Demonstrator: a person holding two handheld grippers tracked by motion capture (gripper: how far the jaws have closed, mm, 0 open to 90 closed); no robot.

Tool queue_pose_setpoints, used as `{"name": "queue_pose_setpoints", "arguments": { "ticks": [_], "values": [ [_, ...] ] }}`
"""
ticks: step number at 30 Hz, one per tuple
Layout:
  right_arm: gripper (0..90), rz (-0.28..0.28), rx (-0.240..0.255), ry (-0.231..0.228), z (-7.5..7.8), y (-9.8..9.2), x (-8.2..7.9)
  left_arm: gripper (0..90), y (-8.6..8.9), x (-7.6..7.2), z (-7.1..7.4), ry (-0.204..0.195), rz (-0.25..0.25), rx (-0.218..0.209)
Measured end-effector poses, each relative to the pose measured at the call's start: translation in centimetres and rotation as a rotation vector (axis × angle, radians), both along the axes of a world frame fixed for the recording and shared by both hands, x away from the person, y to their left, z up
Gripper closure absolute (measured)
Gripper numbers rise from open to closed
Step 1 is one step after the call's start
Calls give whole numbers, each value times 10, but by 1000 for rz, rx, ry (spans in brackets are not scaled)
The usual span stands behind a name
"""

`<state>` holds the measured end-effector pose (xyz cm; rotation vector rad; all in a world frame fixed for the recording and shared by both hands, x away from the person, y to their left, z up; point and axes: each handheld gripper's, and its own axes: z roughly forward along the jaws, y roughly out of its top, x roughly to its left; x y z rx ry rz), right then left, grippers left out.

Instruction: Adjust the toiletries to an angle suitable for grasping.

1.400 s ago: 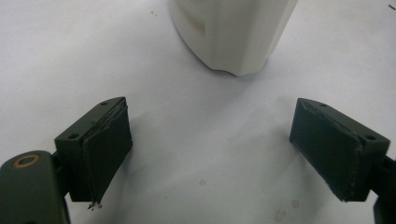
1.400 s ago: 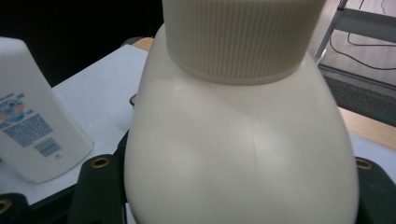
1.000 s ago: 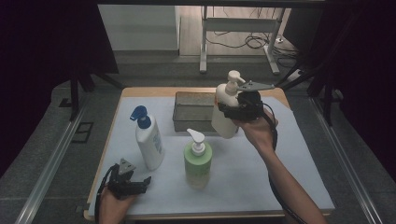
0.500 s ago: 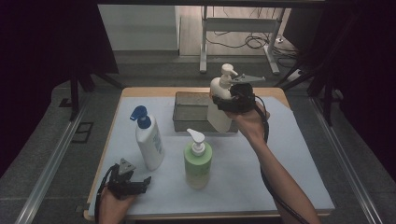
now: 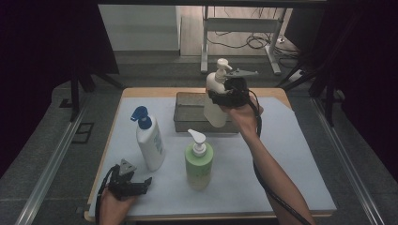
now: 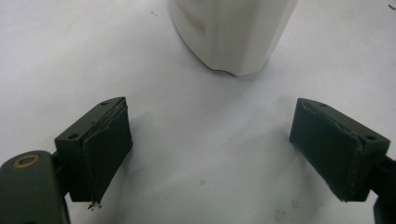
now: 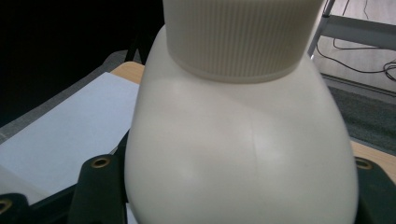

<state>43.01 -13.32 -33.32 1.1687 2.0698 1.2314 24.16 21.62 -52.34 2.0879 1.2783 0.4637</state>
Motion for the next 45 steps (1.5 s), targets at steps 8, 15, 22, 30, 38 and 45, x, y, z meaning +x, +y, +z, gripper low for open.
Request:
{"name": "queue_pose_setpoints", "arguments": {
  "ticks": [8,15,22,30,38,45],
  "values": [
    [372,-22,-5,-3,-1,10,12,123,0,0,0,0,0,0],
    [371,-41,-8,-7,-3,13,24,123,0,0,0,1,0,0],
    [371,-61,-26,-12,-9,16,34,123,0,0,0,1,0,-4],
    [371,-78,-39,7,-23,18,43,123,0,0,0,2,-1,-3],
    [371,-81,-41,24,-38,19,46,123,0,0,0,2,0,-3],
    [371,-77,-49,32,-48,20,46,123,0,0,0,1,0,-3]
  ]
}}
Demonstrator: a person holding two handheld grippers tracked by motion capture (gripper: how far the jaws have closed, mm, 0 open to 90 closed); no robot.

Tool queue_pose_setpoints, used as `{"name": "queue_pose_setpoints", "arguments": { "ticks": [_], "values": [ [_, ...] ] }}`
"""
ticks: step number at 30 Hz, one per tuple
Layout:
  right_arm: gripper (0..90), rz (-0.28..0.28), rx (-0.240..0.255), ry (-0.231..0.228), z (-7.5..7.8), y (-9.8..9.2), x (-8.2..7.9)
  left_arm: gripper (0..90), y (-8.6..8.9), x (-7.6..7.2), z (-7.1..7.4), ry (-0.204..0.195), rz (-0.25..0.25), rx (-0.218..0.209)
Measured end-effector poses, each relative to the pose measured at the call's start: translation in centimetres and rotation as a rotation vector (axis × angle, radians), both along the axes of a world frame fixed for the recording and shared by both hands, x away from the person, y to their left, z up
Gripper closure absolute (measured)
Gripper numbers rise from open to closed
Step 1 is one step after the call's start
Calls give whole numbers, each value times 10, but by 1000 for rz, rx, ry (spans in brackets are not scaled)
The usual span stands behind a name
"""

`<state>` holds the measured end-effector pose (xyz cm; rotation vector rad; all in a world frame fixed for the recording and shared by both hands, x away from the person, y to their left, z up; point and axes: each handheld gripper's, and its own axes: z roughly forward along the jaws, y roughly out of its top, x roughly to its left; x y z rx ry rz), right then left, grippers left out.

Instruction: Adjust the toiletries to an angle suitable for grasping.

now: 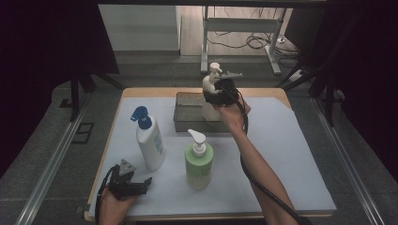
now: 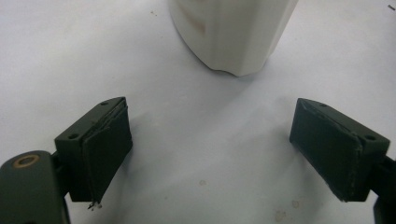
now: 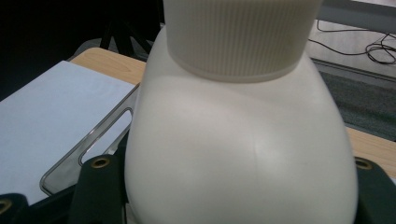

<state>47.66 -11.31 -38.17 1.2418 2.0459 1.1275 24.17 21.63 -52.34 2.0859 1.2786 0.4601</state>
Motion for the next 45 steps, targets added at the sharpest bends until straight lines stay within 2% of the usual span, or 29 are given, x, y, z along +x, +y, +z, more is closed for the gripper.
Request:
{"name": "queue_pose_setpoints", "arguments": {
  "ticks": [22,26,33,38,45],
  "values": [
    [368,-3,-16,19,-31,-1,-2,123,0,0,0,-1,0,1],
    [364,-5,-7,22,-32,-3,-3,123,0,0,0,-1,1,1],
    [352,27,-11,28,-34,-8,-4,123,0,0,0,-1,1,2],
    [340,42,-42,45,-32,-7,-3,123,0,0,0,-2,1,2],
    [326,57,-32,55,-31,-12,-7,123,0,0,0,-2,1,2]
  ]
}}
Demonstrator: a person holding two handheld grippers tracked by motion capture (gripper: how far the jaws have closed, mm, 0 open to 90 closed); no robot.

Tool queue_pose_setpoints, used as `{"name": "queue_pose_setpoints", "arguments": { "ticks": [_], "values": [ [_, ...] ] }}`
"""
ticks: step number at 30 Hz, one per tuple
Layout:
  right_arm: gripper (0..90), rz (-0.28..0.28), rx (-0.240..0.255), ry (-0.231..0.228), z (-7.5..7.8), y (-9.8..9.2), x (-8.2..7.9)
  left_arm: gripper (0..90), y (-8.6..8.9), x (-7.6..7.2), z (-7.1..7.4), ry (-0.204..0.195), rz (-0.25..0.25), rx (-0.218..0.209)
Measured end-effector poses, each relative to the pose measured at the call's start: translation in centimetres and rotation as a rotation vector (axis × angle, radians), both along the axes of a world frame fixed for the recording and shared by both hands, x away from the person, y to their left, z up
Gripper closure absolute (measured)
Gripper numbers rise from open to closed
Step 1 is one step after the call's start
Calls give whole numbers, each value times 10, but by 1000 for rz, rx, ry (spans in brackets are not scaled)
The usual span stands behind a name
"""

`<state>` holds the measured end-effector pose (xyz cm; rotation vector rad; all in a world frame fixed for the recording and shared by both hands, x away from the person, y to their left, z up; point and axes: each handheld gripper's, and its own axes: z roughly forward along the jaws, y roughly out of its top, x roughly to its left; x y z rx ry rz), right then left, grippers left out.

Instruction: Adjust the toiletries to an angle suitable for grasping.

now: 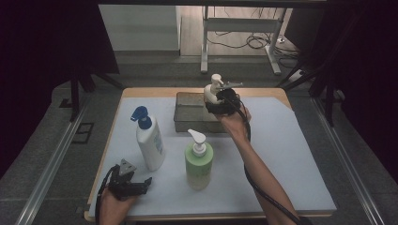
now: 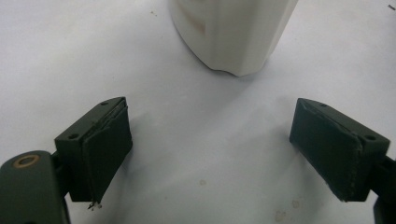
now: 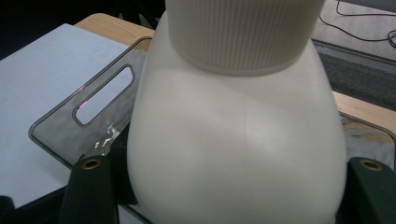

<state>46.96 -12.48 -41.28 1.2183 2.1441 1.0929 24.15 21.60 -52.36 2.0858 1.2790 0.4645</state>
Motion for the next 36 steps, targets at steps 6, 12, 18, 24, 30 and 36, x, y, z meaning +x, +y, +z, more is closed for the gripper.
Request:
{"name": "queue_pose_setpoints", "arguments": {
  "ticks": [6,12,18,24,30,36],
  "values": [
    [325,11,-7,-2,2,-4,-7,123,0,0,0,0,0,0],
    [326,20,-6,-8,3,-9,-12,123,0,0,0,0,0,-2],
    [344,45,-11,-17,5,-18,-23,123,0,0,0,0,0,-2],
    [380,60,-1,-15,5,-27,-30,123,0,0,0,0,0,-1],
    [467,82,3,-1,2,-37,-37,123,0,0,0,1,0,0],
    [596,97,5,13,-2,-46,-45,123,0,0,0,1,0,0]
  ]
}}
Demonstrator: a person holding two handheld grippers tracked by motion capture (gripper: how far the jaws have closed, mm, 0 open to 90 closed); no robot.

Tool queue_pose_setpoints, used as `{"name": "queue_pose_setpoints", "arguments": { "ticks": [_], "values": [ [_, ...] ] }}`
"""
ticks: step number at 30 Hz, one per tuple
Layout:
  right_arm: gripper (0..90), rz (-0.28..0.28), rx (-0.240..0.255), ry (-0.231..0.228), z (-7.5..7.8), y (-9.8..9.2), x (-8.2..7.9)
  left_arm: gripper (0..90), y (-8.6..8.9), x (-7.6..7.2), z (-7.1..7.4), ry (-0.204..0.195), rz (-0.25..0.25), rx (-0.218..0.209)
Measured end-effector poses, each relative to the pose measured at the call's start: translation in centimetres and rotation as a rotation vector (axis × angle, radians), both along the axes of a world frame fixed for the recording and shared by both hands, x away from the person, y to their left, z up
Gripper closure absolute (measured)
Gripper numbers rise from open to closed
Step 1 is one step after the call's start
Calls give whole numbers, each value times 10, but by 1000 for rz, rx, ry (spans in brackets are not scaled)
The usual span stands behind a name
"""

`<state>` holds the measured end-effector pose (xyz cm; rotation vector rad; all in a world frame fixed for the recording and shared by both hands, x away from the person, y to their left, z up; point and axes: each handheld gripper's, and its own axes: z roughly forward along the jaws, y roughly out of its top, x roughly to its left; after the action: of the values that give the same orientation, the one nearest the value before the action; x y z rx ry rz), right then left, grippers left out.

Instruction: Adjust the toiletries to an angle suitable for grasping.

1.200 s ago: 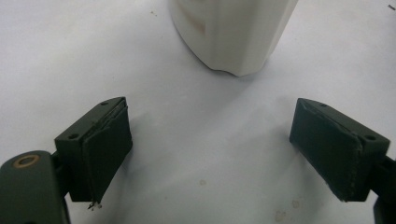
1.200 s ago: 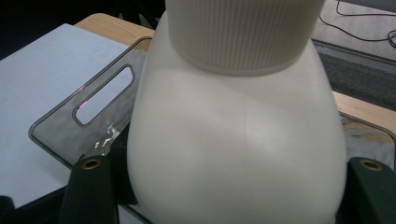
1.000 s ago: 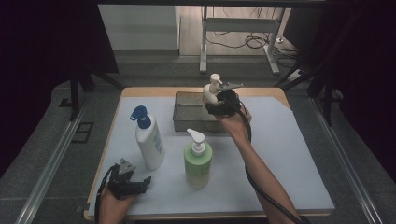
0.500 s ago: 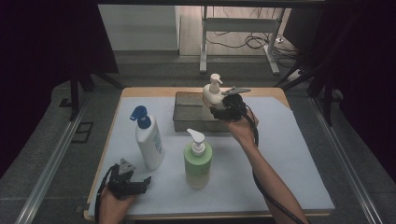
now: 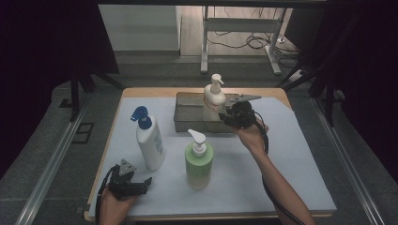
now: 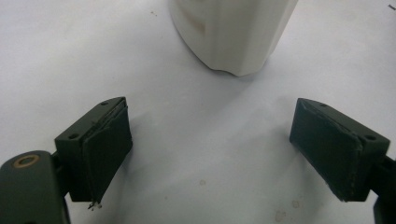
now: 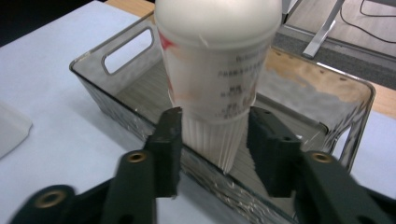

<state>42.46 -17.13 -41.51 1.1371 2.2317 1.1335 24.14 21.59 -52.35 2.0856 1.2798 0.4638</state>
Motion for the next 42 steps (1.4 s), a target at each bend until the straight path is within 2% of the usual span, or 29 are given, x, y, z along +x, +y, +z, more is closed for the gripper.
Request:
{"name": "queue_pose_setpoints", "arguments": {
  "ticks": [1,4,5,6,7,8,9,11,21,27,30,36,37,42],
  "values": [
    [596,0,0,0,0,0,0,123,0,0,0,0,0,0],
    [690,-14,-3,11,-3,-5,-1,123,0,0,0,0,0,0],
    [690,-14,-3,11,-3,-5,-1,123,0,0,0,0,0,0],
    [720,-20,-10,12,-4,-6,0,123,0,0,0,0,0,0],
    [788,-27,-34,30,-7,-8,1,123,0,0,0,0,0,0],
    [788,-27,-34,30,-7,-8,1,123,0,0,0,0,0,0],
    [856,-31,-46,38,-9,-10,3,123,0,0,0,0,0,0],
    [894,-38,-43,47,-11,-11,6,123,0,0,0,0,0,0],
    [894,-88,-62,64,-24,-11,25,123,0,0,0,0,0,0],
    [889,-118,-45,84,-33,-6,41,123,0,0,0,0,0,-1],
    [890,-119,-34,95,-34,-3,46,123,0,0,0,0,-1,-1],
    [894,-126,-43,99,-37,3,52,123,0,0,0,0,0,-1],
    [894,-129,-27,109,-38,3,54,123,0,0,0,1,-1,-1],
    [894,-132,-14,130,-42,3,58,123,0,0,0,0,-1,-1]
  ]
}}
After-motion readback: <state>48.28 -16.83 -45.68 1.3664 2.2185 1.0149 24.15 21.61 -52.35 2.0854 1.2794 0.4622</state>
